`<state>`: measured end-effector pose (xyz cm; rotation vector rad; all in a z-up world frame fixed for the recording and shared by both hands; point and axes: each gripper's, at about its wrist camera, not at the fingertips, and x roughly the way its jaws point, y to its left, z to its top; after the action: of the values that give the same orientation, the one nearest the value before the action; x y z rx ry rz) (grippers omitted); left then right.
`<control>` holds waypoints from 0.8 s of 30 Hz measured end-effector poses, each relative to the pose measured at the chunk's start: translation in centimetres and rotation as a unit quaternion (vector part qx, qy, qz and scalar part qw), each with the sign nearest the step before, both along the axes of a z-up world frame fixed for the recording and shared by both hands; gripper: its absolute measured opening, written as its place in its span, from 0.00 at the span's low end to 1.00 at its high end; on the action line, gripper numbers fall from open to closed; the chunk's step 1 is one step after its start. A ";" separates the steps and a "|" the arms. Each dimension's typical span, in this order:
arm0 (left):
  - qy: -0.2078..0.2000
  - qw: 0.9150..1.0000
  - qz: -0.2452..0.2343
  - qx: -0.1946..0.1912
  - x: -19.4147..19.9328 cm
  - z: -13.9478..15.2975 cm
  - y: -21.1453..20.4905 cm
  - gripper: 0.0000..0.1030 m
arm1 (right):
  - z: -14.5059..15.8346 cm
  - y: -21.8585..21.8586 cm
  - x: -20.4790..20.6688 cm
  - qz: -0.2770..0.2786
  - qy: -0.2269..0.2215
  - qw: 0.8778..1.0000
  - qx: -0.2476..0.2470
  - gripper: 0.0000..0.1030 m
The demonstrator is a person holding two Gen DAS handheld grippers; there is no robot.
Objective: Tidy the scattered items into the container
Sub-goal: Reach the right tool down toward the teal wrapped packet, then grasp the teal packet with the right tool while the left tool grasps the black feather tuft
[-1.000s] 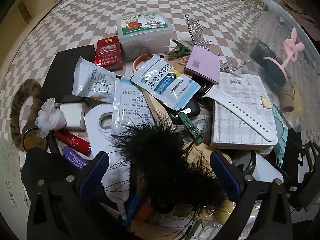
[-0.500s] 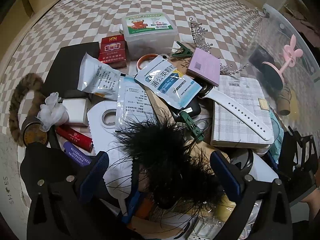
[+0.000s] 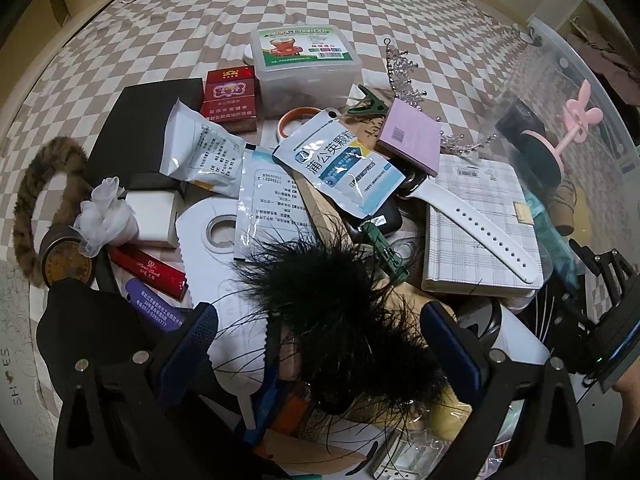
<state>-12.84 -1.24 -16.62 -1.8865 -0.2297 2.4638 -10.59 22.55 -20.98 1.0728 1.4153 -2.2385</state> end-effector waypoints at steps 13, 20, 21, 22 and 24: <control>-0.009 1.000 0.002 0.022 -0.5 -0.3 0.7 0.98 | -0.8 -1.2 -2.3 -0.057 -0.056 0.995 -0.053 0.29; -0.024 0.999 -0.004 0.024 -0.9 -1.3 1.5 0.98 | -2.3 -2.7 -3.2 -0.062 -0.049 0.997 -0.023 0.29; -0.027 0.999 -0.005 0.023 -1.0 -1.5 1.6 0.98 | -2.3 -2.7 -3.4 -0.060 -0.045 0.997 -0.017 0.29; -0.030 0.999 -0.006 0.021 -1.0 -1.7 1.8 0.98 | -2.4 -2.7 -3.5 -0.059 -0.041 0.997 -0.011 0.29; -0.034 0.999 -0.010 0.013 -1.1 -2.0 1.9 0.98 | -2.3 -2.7 -3.5 -0.061 -0.034 0.998 -0.007 0.29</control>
<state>-13.95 0.70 -18.60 -1.9556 -0.2427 2.3741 -14.07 19.80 -23.27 1.2495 1.3385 -2.2688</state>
